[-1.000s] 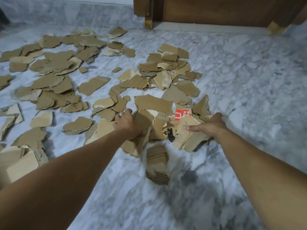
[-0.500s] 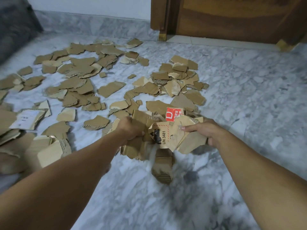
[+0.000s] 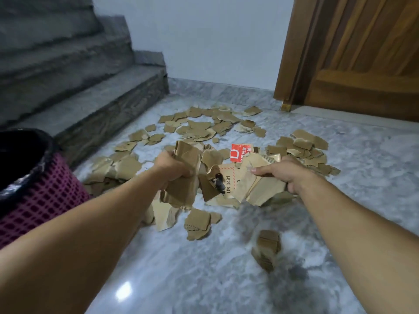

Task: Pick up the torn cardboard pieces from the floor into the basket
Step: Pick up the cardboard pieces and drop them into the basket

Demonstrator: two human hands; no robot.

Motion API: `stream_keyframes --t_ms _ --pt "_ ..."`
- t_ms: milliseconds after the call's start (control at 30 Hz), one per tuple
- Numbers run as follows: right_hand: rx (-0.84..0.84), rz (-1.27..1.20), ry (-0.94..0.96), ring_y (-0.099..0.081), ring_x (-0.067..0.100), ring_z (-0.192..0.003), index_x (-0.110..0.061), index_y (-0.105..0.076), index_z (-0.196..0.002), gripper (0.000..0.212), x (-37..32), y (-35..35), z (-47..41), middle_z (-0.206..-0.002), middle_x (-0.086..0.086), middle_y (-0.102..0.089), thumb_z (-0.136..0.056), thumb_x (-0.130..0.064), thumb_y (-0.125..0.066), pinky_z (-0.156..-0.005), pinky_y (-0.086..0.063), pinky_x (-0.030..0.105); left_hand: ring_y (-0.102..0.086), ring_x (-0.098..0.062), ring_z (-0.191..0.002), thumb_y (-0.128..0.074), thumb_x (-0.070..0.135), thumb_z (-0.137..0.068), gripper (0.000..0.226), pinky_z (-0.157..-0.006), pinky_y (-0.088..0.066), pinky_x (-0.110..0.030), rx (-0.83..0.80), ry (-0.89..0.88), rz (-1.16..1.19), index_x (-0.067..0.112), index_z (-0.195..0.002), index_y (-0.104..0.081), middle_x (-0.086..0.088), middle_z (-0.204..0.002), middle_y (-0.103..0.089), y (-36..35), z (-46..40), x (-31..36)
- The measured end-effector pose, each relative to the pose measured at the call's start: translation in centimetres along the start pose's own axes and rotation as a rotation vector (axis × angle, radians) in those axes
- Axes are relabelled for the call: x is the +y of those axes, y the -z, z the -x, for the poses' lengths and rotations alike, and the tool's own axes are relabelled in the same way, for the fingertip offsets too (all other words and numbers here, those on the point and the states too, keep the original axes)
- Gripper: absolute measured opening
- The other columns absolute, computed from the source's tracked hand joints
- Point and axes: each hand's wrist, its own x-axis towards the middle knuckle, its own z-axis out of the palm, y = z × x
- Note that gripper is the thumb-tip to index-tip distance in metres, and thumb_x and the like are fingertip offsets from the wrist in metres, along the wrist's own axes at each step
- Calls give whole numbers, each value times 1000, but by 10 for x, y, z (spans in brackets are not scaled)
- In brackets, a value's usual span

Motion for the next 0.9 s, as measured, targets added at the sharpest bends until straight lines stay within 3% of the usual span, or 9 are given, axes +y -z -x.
stream_keyframes --t_ms 200,333,433,467,567,633,700,767,900 --pt "-138 47 86 -74 31 -73 1 -57 -113 71 -58 -60 39 -88 18 -75 -54 -10 -95 -66 -60 52 -63 -20 -69 -82 3 -68 42 -51 -50 -29 209 -5 65 7 -104 -61 -11 -96 -67 99 55 2" --pt "-260 75 136 -75 28 -74 -4 -55 -125 102 -95 -116 50 -93 15 -75 -36 -21 -101 -58 -59 38 -62 -18 -73 -84 7 -67 43 -56 -51 -28 354 32 95 8 -104 -62 -7 -95 -67 167 89 -8" --pt "-310 97 201 -74 26 -82 -7 -63 -120 126 -120 -165 51 -95 9 -76 -5 -42 -98 -73 -60 37 -63 -20 -74 -85 7 -66 47 -53 -51 -29 438 64 130 7 -106 -62 -9 -100 -66 211 107 -16" --pt "-320 90 212 -73 25 -82 -6 -64 -119 123 -130 -181 63 -95 9 -75 -7 -42 -98 -70 -60 35 -62 -21 -74 -85 7 -66 47 -50 -48 -28 457 76 130 7 -107 -61 -10 -101 -66 227 110 -19" --pt "-378 76 246 -69 19 -68 -1 -62 -115 78 -159 -229 104 -88 9 -73 -50 -26 -97 -41 -45 18 -65 -26 -84 -87 9 -64 52 -53 -49 -31 532 113 138 6 -109 -61 -11 -104 -66 273 116 -31" --pt "-383 99 274 -64 16 -63 0 -60 -114 68 -172 -265 109 -83 7 -69 -59 -23 -94 -34 -38 15 -65 -28 -85 -87 10 -65 54 -57 -51 -33 571 154 139 5 -111 -60 -11 -106 -66 301 115 -41" --pt "-411 112 303 -66 17 -65 1 -56 -119 70 -182 -309 108 -87 10 -69 -63 -20 -92 -37 -46 19 -64 -29 -87 -86 11 -67 55 -60 -51 -35 612 191 145 5 -113 -57 -12 -107 -65 329 111 -56" --pt "-454 143 318 -70 20 -75 2 -54 -119 69 -188 -348 108 -93 10 -71 -65 -21 -92 -51 -58 29 -62 -31 -90 -87 13 -66 61 -59 -49 -36 642 226 149 5 -117 -54 -13 -112 -62 354 105 -73" --pt "-469 172 366 -67 22 -81 -1 -54 -102 47 -192 -417 107 -92 8 -66 -77 -28 -83 -51 -51 22 -59 -31 -90 -85 11 -69 59 -69 -48 -38 697 263 187 2 -119 -55 -13 -110 -60 393 85 -110"
